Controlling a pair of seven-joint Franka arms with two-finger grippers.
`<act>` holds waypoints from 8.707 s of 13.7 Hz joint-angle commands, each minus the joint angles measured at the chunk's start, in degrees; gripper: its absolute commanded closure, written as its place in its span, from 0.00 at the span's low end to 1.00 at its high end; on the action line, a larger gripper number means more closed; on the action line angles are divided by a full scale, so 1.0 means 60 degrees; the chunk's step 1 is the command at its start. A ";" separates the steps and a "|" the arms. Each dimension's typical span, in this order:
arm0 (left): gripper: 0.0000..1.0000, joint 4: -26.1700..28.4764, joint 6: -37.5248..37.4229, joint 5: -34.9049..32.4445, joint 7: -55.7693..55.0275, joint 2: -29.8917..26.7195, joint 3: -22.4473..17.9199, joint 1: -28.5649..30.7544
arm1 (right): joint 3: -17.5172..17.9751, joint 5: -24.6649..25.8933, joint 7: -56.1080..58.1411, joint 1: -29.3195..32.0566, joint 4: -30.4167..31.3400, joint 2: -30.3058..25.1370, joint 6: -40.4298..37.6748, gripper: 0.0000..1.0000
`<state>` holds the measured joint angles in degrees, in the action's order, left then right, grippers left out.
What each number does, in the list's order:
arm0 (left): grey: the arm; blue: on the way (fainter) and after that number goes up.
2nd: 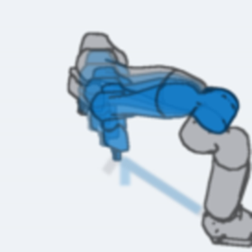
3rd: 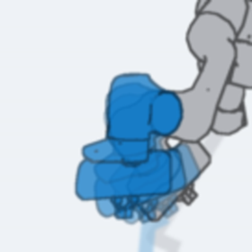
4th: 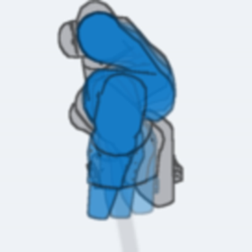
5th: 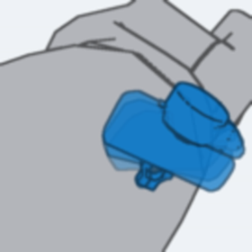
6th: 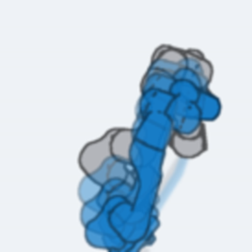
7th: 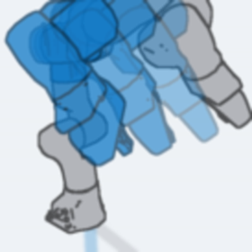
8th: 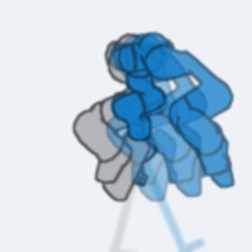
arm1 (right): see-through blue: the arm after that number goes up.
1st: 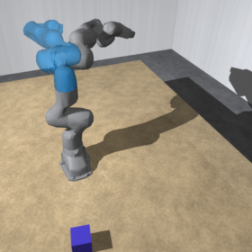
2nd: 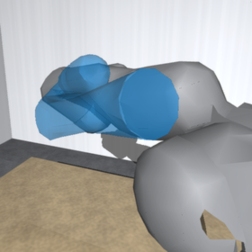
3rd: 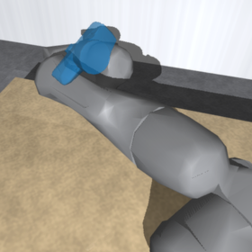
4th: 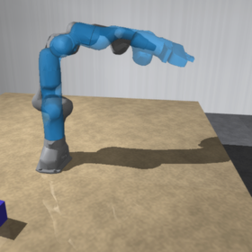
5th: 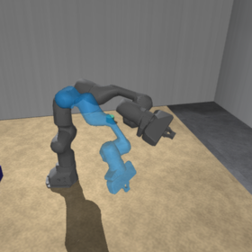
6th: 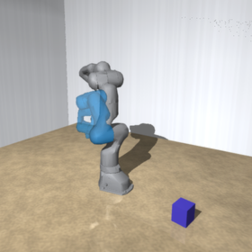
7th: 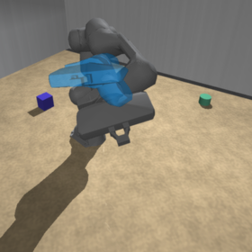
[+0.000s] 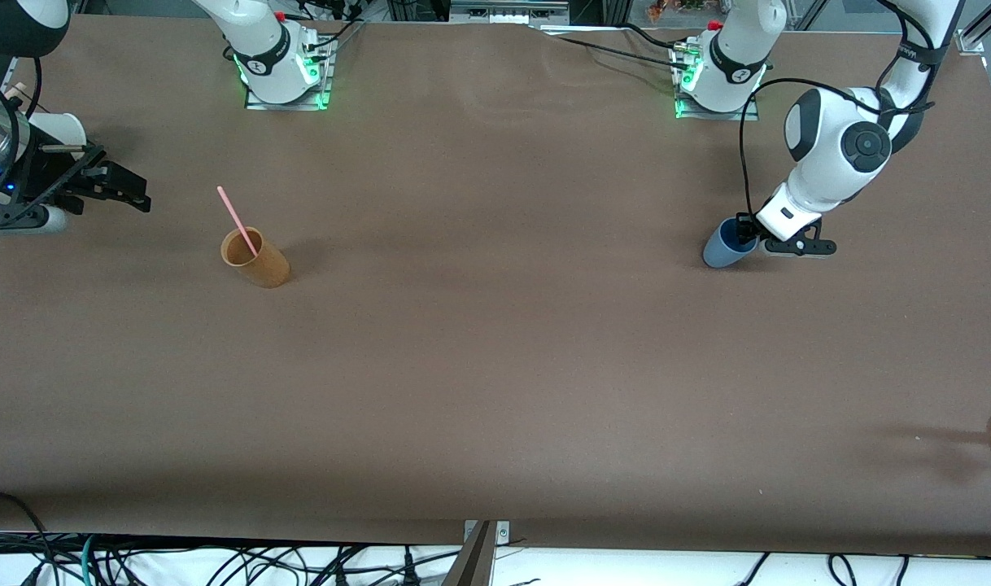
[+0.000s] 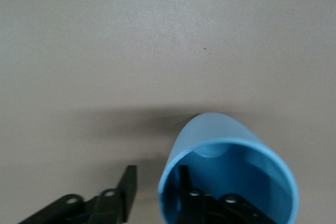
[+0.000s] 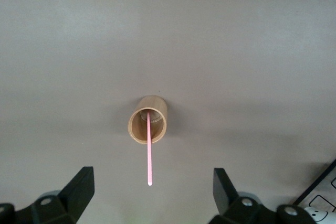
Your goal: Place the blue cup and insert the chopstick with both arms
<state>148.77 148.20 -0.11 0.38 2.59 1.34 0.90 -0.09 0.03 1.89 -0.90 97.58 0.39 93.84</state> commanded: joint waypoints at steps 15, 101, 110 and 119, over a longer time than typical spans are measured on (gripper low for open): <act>1.00 -0.7515 -0.5609 0.0590 -0.5157 0.2126 -0.0003 -0.4701 | -0.0015 -0.0093 -0.0096 0.0063 -0.0164 0.0023 -0.0157 0.00; 0.00 -0.9239 -1.0418 0.0077 0.0097 0.0067 -0.0003 0.0070 | 0.1260 -0.3491 -0.6688 -0.4332 -0.2713 0.4826 0.0134 1.00; 0.00 -0.9503 -1.0433 0.0077 0.0112 0.0286 -0.0003 0.0026 | 0.1128 -0.3200 -0.6658 -0.4171 -0.2889 0.4726 0.0137 0.00; 0.00 -0.9503 -1.0433 0.0092 0.0097 0.0301 -0.0003 0.0041 | -0.0524 -0.0166 -0.3837 -0.4141 -0.2859 0.2954 -0.0828 0.00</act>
<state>93.42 85.96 0.79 -0.24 3.52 1.35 1.21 0.19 -1.48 -27.59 -25.89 79.74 20.55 91.27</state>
